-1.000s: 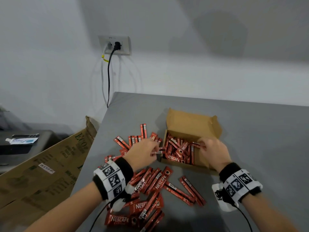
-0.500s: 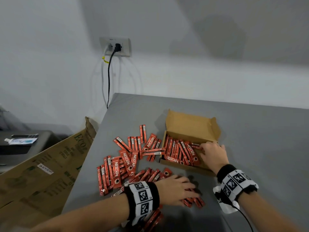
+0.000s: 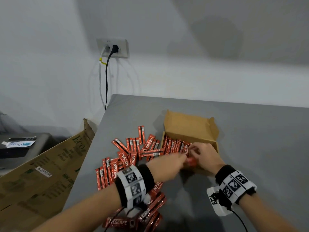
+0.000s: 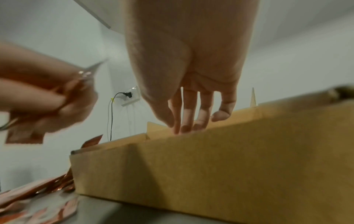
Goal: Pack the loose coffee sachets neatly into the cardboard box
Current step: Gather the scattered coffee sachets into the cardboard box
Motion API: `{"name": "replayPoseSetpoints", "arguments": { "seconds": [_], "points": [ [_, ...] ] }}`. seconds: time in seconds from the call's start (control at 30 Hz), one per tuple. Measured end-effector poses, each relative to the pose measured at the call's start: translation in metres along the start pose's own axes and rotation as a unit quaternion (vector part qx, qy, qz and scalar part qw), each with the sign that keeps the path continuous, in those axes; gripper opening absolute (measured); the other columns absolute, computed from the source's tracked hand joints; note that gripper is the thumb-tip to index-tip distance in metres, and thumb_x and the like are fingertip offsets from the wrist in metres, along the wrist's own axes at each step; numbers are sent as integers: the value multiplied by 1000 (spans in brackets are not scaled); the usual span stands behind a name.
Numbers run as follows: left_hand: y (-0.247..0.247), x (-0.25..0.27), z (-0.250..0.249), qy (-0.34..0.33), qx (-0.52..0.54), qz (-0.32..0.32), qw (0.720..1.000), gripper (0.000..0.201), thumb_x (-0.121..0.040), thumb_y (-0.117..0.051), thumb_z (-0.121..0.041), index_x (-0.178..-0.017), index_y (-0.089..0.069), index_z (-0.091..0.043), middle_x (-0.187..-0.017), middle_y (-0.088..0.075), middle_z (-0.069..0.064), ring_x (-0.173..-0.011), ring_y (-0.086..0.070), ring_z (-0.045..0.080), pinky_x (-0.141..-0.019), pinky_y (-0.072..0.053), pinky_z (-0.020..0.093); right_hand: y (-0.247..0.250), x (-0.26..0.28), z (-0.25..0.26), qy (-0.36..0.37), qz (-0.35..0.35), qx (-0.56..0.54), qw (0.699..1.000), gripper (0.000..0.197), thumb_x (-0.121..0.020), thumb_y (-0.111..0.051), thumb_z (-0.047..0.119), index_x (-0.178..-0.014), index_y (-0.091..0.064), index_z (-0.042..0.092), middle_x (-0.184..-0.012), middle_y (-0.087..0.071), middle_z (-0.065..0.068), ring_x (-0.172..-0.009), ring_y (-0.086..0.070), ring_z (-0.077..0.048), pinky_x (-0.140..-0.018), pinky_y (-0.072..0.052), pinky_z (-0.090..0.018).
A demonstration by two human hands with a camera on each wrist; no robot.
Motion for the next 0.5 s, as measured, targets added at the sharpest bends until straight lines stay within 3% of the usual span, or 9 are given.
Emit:
{"name": "replayPoseSetpoints", "arguments": {
  "seconds": [0.07,0.1,0.17,0.23,0.4,0.5],
  "points": [
    [26,-9,15,82,37,-85,992,20,-98,-38,-6,-116,-46,-8,-101,-58,6,-67,-49,6,-62,-43,16,0,1,-1,-7,7,0,1000,19,-90,-56,18,-104,-68,18,-99,-70,2,-91,-64,-13,-82,-50,-27],
    [33,-15,22,115,55,-111,986,19,-98,-38,-6,-115,-45,-8,-101,-59,7,-68,-52,9,-64,-46,18,-1,1,0,-5,13,5,1000,20,-91,-55,18,-106,-68,18,-100,-70,1,-92,-63,-14,-83,-50,-28],
    [38,-27,29,163,95,-115,975,17,-97,-41,-8,-114,-44,-5,-103,-58,13,-81,-61,22,-75,-53,33,-5,1,6,13,20,9,1000,20,-91,-54,17,-104,-68,18,-98,-70,0,-91,-63,-16,-82,-50,-31],
    [34,-36,32,195,114,-98,969,22,-96,-45,-12,-117,-43,-4,-107,-57,15,-90,-62,28,-82,-53,39,-8,1,13,26,28,11,999,19,-91,-52,15,-101,-68,15,-96,-70,-1,-90,-63,-17,-80,-49,-31],
    [38,-24,42,205,117,-133,963,29,-97,-46,-21,-123,-45,-8,-111,-57,9,-86,-58,16,-81,-51,30,-15,7,18,57,10,17,998,17,-89,-56,16,-103,-65,15,-97,-67,-1,-93,-62,-17,-81,-49,-30],
    [53,10,71,241,84,-187,949,31,-98,-41,-17,-128,-45,-12,-122,-53,6,-104,-54,16,-91,-47,29,-18,24,37,126,0,-7,992,22,-90,-56,27,-110,-62,19,-102,-57,11,-96,-52,-2,-87,-44,-19]
  ]
}}
Point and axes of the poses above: each hand's wrist, its own x-axis away from the middle knuckle, its own y-axis out of the back of the hand, z = x × y, the point moved 2 cm from there along -x, towards the middle knuckle
